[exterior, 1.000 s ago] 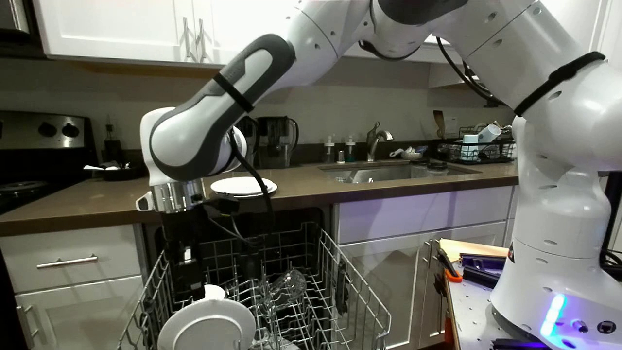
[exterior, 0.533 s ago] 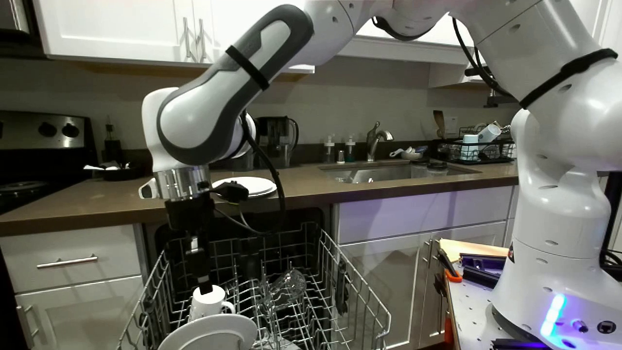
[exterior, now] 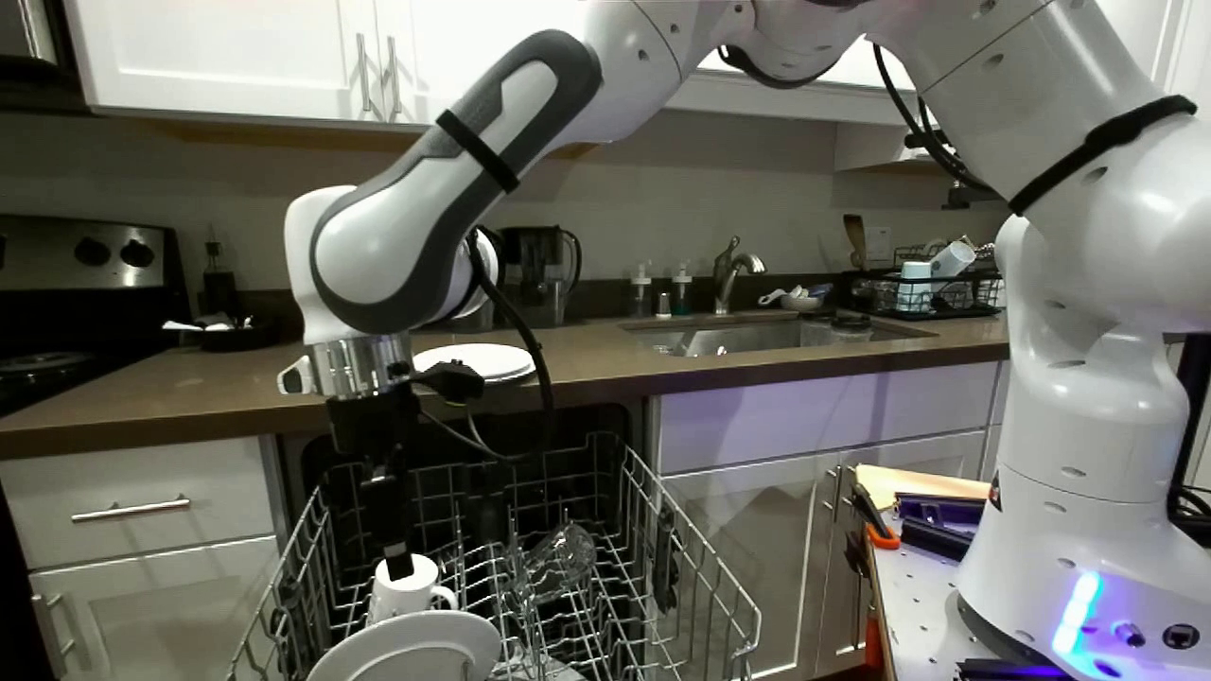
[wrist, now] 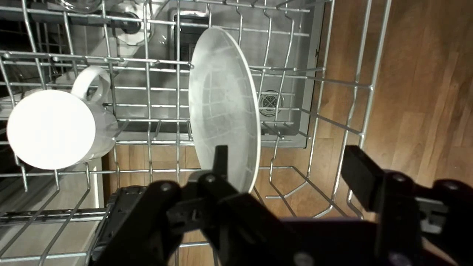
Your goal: Move the white plate from the plate dryer and put it on top of the two plates on the counter
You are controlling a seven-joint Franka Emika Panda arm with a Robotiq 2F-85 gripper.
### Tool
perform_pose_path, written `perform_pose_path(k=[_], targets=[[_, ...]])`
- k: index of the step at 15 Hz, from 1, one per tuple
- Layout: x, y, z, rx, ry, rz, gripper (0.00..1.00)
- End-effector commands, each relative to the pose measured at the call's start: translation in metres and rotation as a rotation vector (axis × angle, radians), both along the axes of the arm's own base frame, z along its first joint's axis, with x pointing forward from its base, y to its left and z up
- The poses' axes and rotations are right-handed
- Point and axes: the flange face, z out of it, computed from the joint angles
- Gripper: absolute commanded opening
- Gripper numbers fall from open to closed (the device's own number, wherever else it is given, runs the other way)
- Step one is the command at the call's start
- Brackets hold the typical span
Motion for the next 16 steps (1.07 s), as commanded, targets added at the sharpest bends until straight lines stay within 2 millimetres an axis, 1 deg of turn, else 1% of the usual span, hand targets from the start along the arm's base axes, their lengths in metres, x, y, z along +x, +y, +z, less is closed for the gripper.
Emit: perform_pose_path(k=[1, 5, 11, 16], targets=[[0.017, -0.003, -0.015, 0.035, 0.030, 0.027, 1.00], [0.031, -0.007, -0.034, 0.040, 0.045, 0.025, 1.00], [0.048, -0.012, -0.052, 0.038, 0.052, -0.006, 1.00], [0.057, -0.014, -0.065, 0.045, 0.062, -0.014, 1.00]])
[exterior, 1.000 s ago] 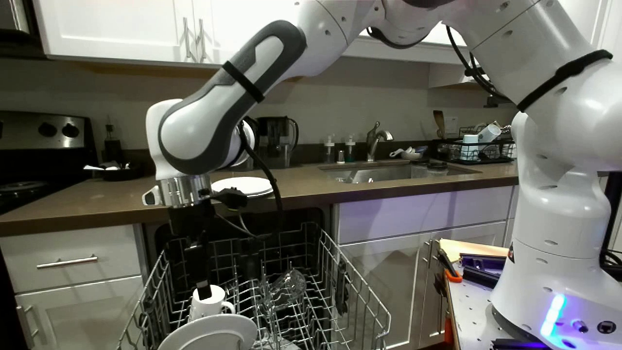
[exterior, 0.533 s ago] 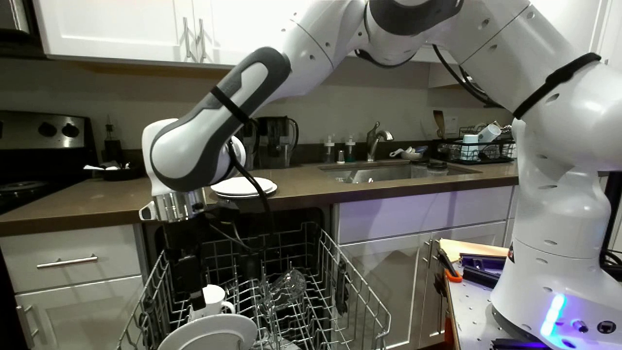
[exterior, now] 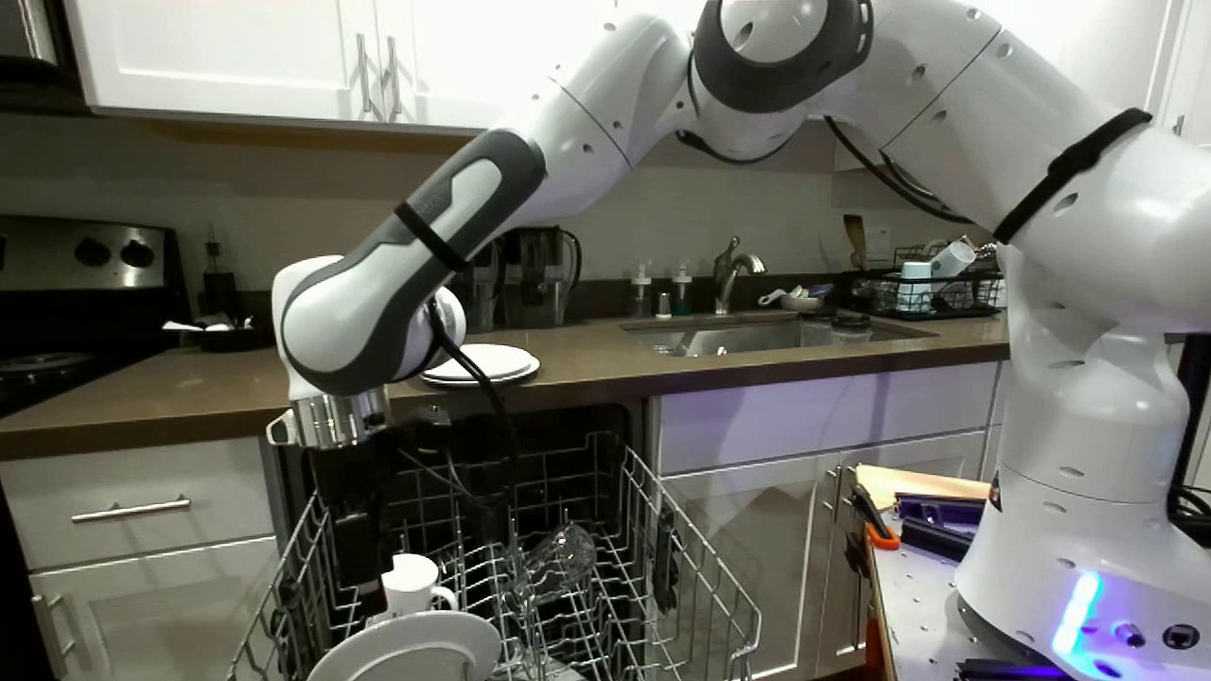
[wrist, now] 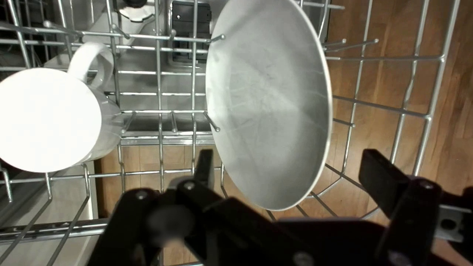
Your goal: Move the white plate from the plate dryer and put it on top of the two plates on the counter
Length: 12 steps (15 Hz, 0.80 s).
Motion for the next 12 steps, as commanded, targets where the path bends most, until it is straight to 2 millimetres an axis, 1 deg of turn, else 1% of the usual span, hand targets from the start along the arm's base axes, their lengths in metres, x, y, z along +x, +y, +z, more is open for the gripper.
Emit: perform_pose_path(k=[1, 7, 12], targets=[[0.010, -0.003, -0.007, 0.014, 0.026, 0.002, 1.00], [0.016, -0.005, -0.021, 0.016, 0.049, -0.003, 1.00], [0.019, -0.006, -0.025, 0.025, 0.084, -0.001, 1.00]])
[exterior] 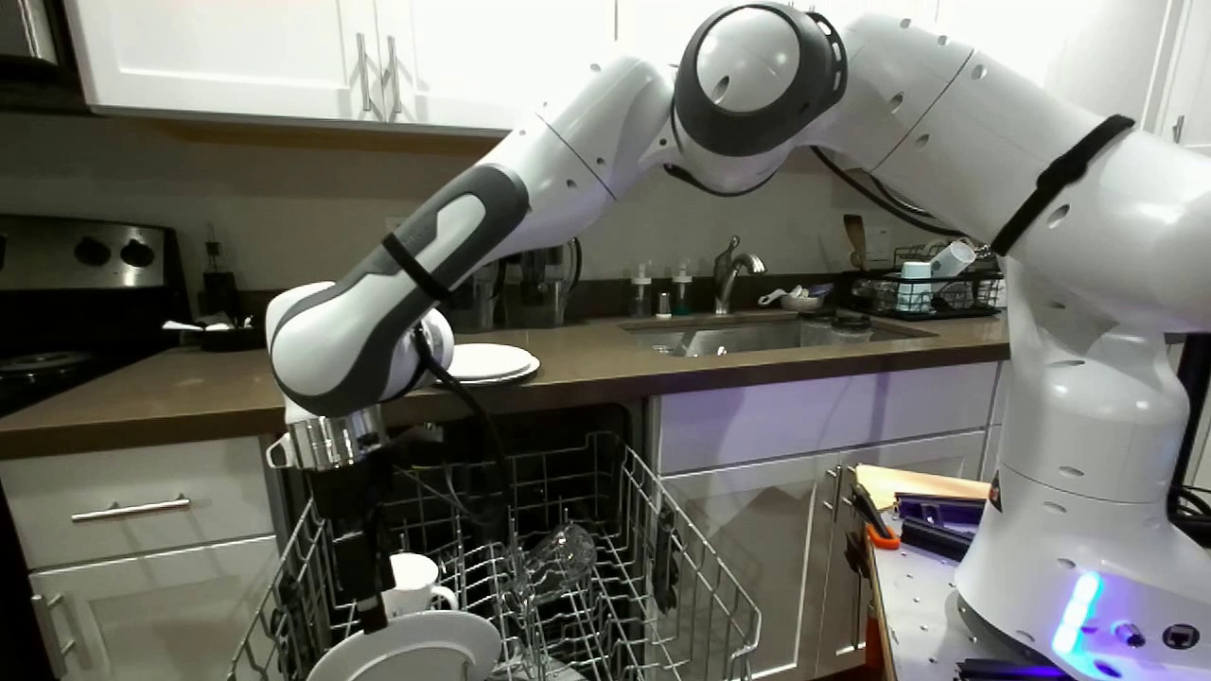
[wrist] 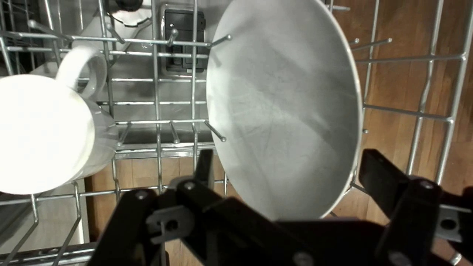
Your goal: Move the white plate from the plate dryer and put it on top of the two plates on the counter
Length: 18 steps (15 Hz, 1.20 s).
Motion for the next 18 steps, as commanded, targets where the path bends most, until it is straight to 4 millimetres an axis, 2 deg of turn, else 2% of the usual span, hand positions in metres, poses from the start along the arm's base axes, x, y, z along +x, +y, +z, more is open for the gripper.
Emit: perform_pose_path(k=[1, 12, 13, 15, 18], targets=[[0.006, -0.003, 0.002, 0.025, 0.029, 0.010, 1.00], [0.009, -0.002, -0.015, 0.028, 0.099, 0.025, 1.00], [0.009, -0.002, -0.016, 0.030, 0.101, 0.027, 0.75], [0.010, -0.002, -0.018, 0.033, 0.104, 0.032, 0.68], [0.010, 0.000, -0.019, 0.037, 0.108, 0.033, 0.47]])
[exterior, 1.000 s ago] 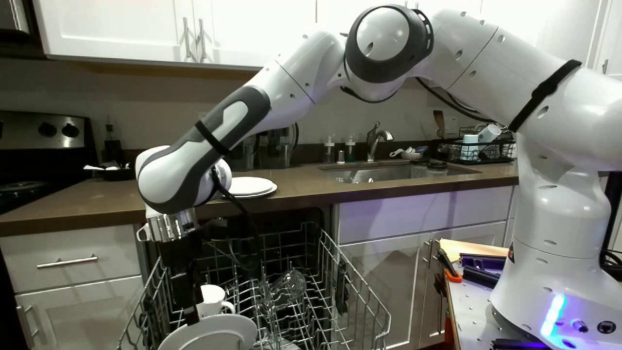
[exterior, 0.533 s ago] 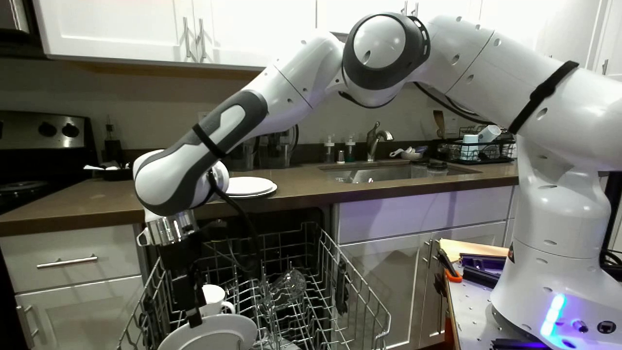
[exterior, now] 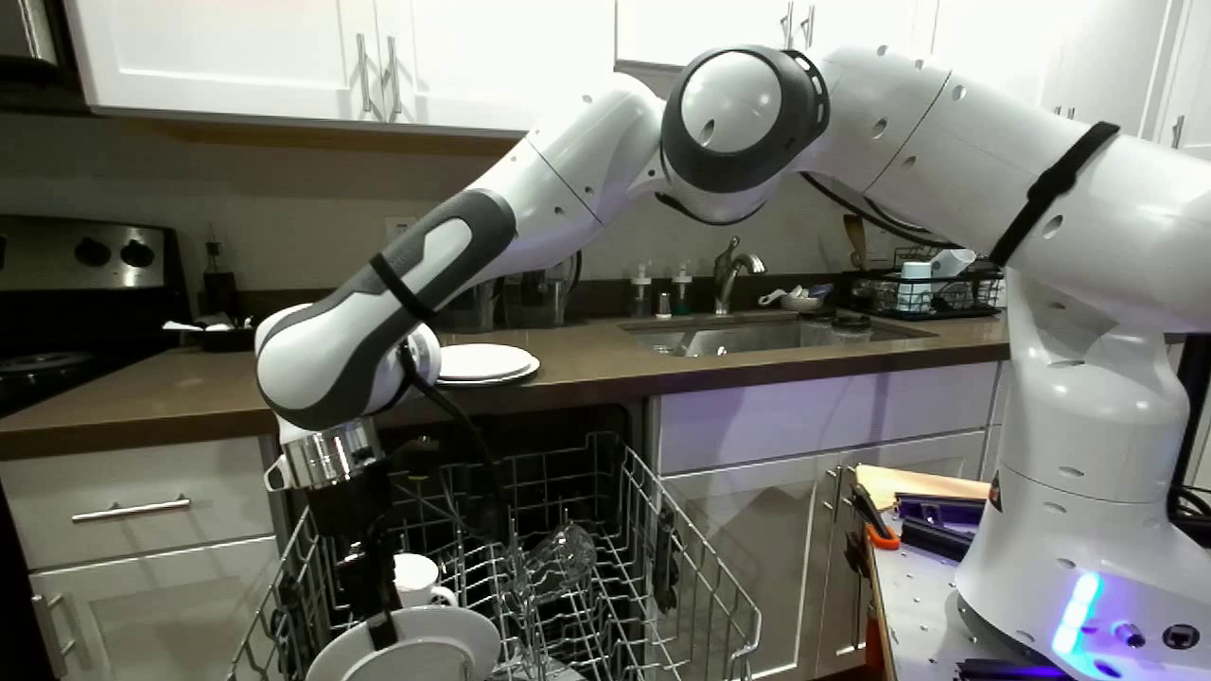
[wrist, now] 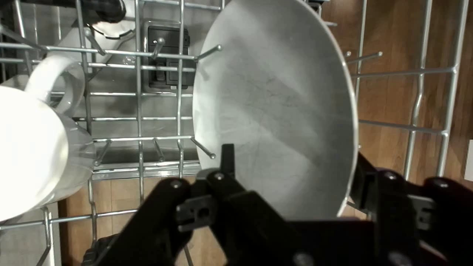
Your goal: Move the white plate from the plate dryer and put it on top of the two plates on the counter
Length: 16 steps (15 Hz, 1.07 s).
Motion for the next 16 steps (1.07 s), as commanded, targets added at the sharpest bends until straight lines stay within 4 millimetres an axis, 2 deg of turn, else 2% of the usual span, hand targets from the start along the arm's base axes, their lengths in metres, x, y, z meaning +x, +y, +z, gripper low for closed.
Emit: perform_pose_path(k=[1, 6, 7, 9, 10, 16], targets=[[0.005, -0.001, 0.000, 0.032, 0.020, 0.013, 0.41], [0.005, -0.001, 0.003, 0.029, 0.018, 0.008, 0.08], [0.005, -0.001, 0.004, 0.030, 0.018, 0.007, 0.06], [0.006, -0.001, 0.006, 0.029, 0.018, 0.007, 0.04], [0.007, -0.002, 0.008, 0.028, 0.018, 0.006, 0.07], [0.007, -0.001, 0.011, 0.026, 0.020, 0.007, 0.07]])
